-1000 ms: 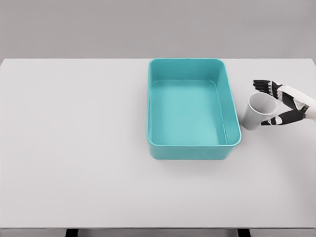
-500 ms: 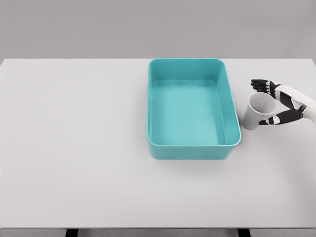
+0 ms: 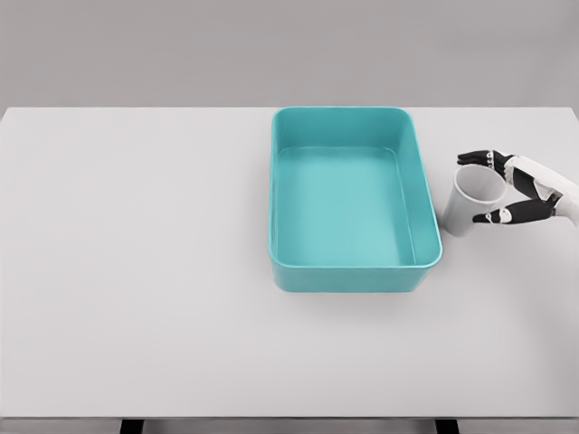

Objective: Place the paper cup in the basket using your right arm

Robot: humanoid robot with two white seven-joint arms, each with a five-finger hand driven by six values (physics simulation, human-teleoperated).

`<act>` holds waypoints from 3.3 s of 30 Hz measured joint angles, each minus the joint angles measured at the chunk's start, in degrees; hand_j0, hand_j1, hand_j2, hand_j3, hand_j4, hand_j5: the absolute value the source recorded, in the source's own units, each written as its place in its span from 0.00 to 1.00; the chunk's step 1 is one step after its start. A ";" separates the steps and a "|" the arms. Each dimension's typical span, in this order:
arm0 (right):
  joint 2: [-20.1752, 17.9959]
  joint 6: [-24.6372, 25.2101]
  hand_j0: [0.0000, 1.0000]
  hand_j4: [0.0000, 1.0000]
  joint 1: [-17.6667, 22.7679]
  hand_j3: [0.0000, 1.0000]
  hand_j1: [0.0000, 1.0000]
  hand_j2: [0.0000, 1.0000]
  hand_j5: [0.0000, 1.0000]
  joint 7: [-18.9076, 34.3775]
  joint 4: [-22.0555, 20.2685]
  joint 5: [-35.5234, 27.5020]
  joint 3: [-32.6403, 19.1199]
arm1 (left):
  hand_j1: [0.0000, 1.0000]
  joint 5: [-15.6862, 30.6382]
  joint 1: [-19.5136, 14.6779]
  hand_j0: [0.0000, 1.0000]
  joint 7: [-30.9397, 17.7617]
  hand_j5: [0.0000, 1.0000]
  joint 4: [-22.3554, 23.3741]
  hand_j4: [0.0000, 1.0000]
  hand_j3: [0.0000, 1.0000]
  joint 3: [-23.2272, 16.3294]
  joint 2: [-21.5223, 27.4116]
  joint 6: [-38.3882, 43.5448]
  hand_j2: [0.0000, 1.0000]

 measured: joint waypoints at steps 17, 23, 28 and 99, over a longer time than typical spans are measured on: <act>0.10 -1.02 0.74 0.74 -1.14 0.74 0.74 0.74 0.74 0.00 -0.77 -0.06 -4.31 | 1.00 0.00 0.00 1.00 0.00 1.00 0.00 1.00 1.00 0.00 0.00 0.00 1.00; 0.16 -1.04 0.74 0.74 -1.93 0.74 0.74 0.74 0.74 0.00 -1.64 -0.15 -5.83 | 1.00 0.00 0.00 1.00 0.00 1.00 0.00 1.00 1.00 0.00 0.00 0.00 1.00; 0.10 -0.84 0.74 0.74 -2.46 0.74 0.74 0.74 0.74 0.00 -4.31 -0.16 -6.94 | 1.00 0.00 0.00 1.00 0.00 1.00 0.00 1.00 1.00 0.00 0.00 0.00 1.00; 17.09 19.57 1.00 1.00 -9.49 1.00 1.00 1.00 1.00 0.02 -38.36 64.20 6.61 | 1.00 0.00 0.00 1.00 0.00 1.00 0.00 1.00 1.00 0.00 0.00 0.00 1.00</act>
